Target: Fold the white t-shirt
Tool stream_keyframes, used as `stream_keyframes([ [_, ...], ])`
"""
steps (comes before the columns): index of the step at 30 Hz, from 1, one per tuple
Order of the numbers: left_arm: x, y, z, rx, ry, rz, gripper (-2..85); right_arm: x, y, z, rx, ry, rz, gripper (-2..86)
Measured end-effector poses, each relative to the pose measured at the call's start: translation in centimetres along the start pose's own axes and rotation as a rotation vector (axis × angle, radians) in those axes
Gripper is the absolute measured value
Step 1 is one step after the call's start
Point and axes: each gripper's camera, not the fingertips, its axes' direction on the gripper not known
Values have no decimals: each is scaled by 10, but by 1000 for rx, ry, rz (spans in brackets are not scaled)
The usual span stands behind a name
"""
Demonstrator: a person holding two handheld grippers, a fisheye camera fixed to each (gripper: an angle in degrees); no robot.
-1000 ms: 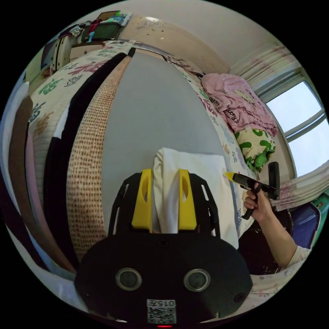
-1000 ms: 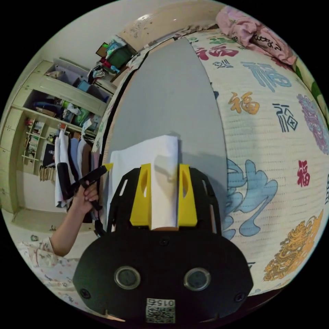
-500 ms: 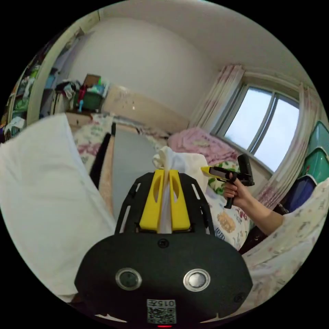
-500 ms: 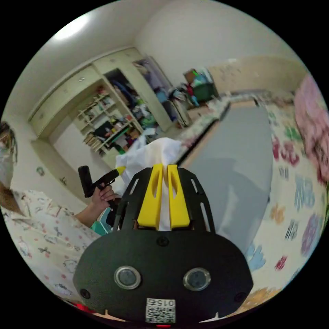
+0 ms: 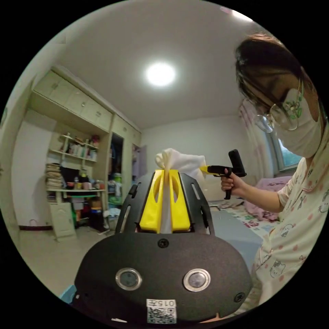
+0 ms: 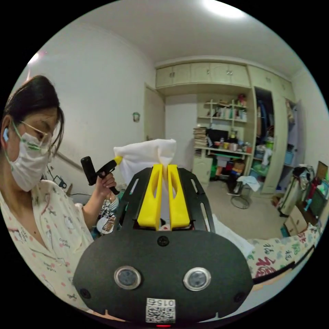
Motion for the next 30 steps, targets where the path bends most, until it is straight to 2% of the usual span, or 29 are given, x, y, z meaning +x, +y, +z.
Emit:
stream_keyframes([
  [5, -66, 8, -113, -129, -239, -157, 5, 21, 173, 63, -200, -311, 146, 10],
  [9, -90, 47, -189, -276, -452, -215, 3, 14, 298, 87, -363, -382, 138, 10],
  [13, -108, 84, -236, -387, -548, -323, 3, 11, 427, 80, -510, -436, 145, 10],
  [20, -112, 120, -281, -523, -628, -442, 4, 21, 621, -19, -679, -439, 143, 9],
  [30, -92, 90, -324, -516, -703, -498, 8, 40, 806, -231, -751, -448, 191, 9],
])
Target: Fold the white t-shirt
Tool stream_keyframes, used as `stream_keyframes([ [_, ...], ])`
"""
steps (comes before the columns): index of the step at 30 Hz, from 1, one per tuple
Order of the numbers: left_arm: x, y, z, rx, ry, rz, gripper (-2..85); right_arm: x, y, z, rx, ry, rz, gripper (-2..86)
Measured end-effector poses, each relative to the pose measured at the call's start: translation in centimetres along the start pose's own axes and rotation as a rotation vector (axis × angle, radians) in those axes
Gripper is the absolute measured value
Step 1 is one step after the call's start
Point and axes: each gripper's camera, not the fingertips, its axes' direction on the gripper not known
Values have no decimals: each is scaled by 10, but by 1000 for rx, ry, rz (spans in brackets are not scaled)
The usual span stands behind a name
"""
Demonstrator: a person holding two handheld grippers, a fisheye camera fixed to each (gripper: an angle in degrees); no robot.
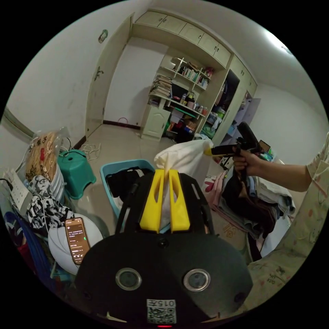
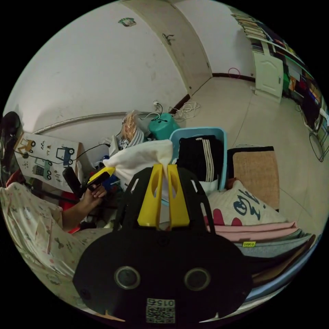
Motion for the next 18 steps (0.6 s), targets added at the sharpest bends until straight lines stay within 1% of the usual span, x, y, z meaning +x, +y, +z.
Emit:
stream_keyframes([
  [2, 4, -11, -19, 47, -20, 16, 8, -13, 54, -23, 52, -29, -24, 9],
  [6, 7, -34, -55, 152, -47, 43, 8, -34, 130, -56, 95, 4, -93, 9],
  [10, 6, -37, -67, 160, -73, 18, 8, -38, 225, -79, 77, 6, -88, 9],
  [12, 10, -26, -68, 117, -69, 28, 8, -36, 272, -81, 54, 23, -76, 9],
  [14, 12, -12, -66, 59, -78, 26, 9, -26, 332, -75, -15, 36, -35, 9],
  [18, 12, 25, -59, -72, -57, -13, 9, -13, 417, -64, -141, 75, 26, 9],
])
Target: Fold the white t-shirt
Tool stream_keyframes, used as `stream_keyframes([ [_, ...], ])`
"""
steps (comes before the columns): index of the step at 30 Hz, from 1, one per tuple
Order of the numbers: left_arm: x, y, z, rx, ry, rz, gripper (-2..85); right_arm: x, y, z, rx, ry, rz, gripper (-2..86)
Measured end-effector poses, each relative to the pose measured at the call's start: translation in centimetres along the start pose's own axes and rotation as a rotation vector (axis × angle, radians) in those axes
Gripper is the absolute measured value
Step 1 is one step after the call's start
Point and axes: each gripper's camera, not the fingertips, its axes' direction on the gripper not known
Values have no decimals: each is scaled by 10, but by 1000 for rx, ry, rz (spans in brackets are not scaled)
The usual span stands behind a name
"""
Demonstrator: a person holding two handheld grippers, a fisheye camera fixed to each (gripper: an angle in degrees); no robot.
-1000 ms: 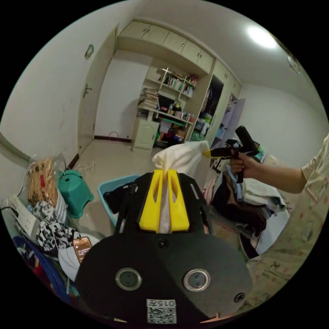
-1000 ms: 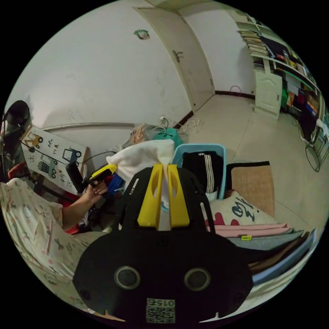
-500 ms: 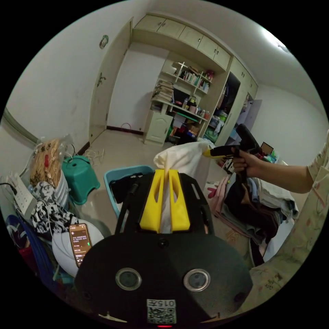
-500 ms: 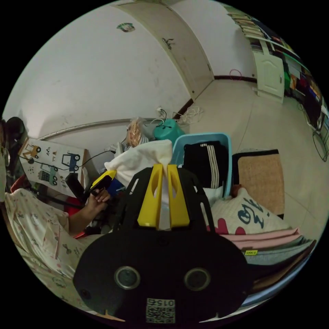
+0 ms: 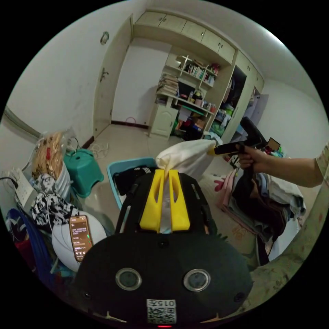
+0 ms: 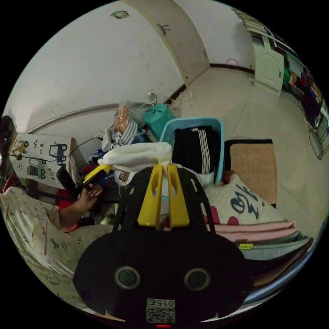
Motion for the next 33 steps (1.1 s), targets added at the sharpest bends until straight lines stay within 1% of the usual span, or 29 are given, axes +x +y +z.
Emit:
stream_keyframes([
  [2, 4, 12, 2, -37, 7, 4, 9, 3, 47, 10, -74, 33, 38, 8],
  [4, 7, 20, 2, -60, 9, 7, 9, 1, 78, 12, -104, 49, 37, 8],
  [8, 1, 32, -1, -60, 23, -22, 8, 5, 134, 10, -118, 32, 46, 8],
  [17, -16, 55, 8, -90, 16, -42, 8, 10, 202, 26, -170, 45, 50, 7],
  [26, -13, 100, 11, -117, 78, -30, 8, 17, 235, 40, -217, 80, 44, 7],
  [33, -24, 136, 31, -117, 56, -52, 9, 26, 199, 79, -251, 84, 33, 8],
])
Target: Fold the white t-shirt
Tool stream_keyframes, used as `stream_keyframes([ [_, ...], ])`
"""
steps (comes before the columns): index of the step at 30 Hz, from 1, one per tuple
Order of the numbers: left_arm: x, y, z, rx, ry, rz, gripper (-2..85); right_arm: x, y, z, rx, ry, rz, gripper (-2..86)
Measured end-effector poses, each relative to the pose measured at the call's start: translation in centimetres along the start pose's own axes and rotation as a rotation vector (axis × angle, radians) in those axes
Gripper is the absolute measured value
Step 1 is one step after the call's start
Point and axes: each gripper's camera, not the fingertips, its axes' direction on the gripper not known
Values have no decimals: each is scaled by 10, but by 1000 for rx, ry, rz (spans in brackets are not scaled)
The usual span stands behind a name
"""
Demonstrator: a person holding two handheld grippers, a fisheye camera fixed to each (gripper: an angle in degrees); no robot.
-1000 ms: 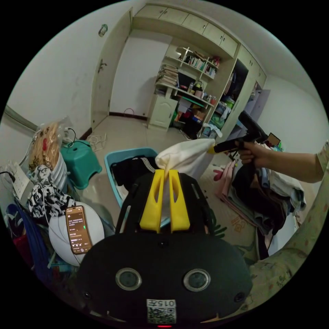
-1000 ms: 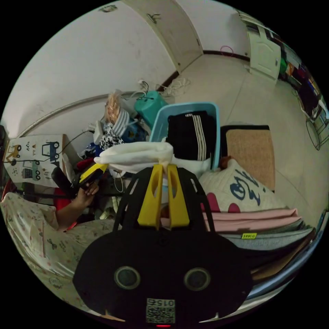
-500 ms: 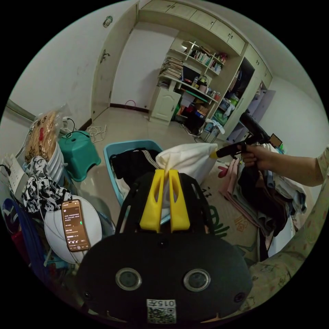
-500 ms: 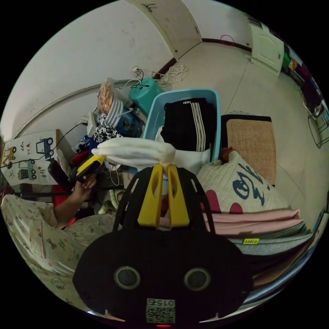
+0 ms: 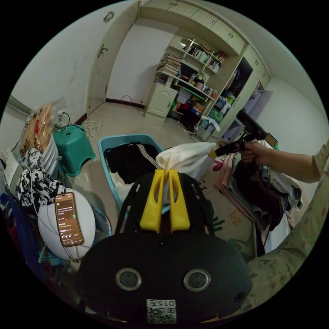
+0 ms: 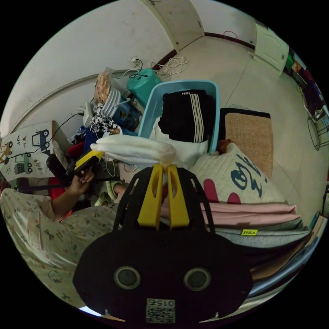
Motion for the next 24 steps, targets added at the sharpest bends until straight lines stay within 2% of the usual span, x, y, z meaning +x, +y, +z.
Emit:
stream_keyframes([
  [6, -14, 20, 30, 2, -9, -12, 12, 10, -79, 31, -18, 5, 9, 10],
  [10, -26, 27, 59, 21, -38, -25, 18, 20, -171, 54, 8, 32, 34, 16],
  [13, -47, 18, 96, 108, -168, -68, 29, 32, -276, 57, 153, 58, 112, 31],
  [14, -58, 12, 112, 164, -275, -99, 39, 37, -316, 48, 206, 35, 168, 40],
  [15, -70, 3, 126, 186, -368, -135, 49, 38, -333, 41, 239, 10, 175, 45],
  [17, -82, -12, 138, 216, -426, -162, 59, 21, -383, -1, 384, -46, 85, 54],
  [20, -84, -22, 147, 294, -392, -139, 62, -8, -412, -54, 510, 66, -46, 53],
  [24, -64, -10, 184, 265, -279, -70, 60, -26, -412, -104, 627, 182, -105, 57],
])
